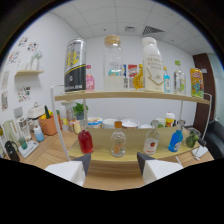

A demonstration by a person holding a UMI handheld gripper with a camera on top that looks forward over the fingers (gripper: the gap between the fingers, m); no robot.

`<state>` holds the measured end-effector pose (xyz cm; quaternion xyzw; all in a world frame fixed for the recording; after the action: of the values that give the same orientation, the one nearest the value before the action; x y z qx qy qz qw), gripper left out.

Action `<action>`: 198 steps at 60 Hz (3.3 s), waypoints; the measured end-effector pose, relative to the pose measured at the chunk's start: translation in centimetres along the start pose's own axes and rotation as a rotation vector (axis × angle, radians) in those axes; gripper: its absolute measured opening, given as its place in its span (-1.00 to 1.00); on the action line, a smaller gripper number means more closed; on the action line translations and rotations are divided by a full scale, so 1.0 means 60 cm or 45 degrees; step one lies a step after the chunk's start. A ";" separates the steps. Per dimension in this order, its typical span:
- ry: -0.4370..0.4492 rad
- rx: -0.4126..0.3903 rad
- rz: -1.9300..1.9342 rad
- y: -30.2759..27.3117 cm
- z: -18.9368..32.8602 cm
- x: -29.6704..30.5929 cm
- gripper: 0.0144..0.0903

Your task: Make me a cup of Mount Fuji.

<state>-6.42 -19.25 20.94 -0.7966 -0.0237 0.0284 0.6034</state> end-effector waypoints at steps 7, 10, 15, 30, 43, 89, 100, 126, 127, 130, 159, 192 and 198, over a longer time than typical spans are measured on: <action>0.022 0.022 -0.001 -0.021 0.070 0.009 0.85; 0.045 0.014 -0.002 -0.022 0.096 0.017 0.73; 0.064 -0.018 0.009 -0.013 0.131 0.022 0.42; 0.099 -0.028 0.016 0.004 0.156 0.031 -0.42; 0.087 0.023 -0.020 -0.011 0.125 0.023 -0.45; -0.123 -0.161 1.096 0.159 -0.001 -0.022 -0.46; -0.275 -0.118 1.679 0.133 0.008 -0.018 -0.46; -0.378 -0.080 2.301 0.136 0.012 0.007 -0.46; -0.377 -0.079 2.295 0.135 0.011 0.007 -0.47; -0.369 -0.076 2.251 0.132 0.009 0.008 -0.46; -0.072 0.071 0.454 0.043 -0.022 -0.134 -0.46; 0.033 -0.429 0.038 0.320 0.078 -0.225 -0.45; 0.041 -0.455 0.042 0.328 0.080 -0.221 -0.44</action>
<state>-19.96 -20.93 0.91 -0.8917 -0.0056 0.0207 0.4521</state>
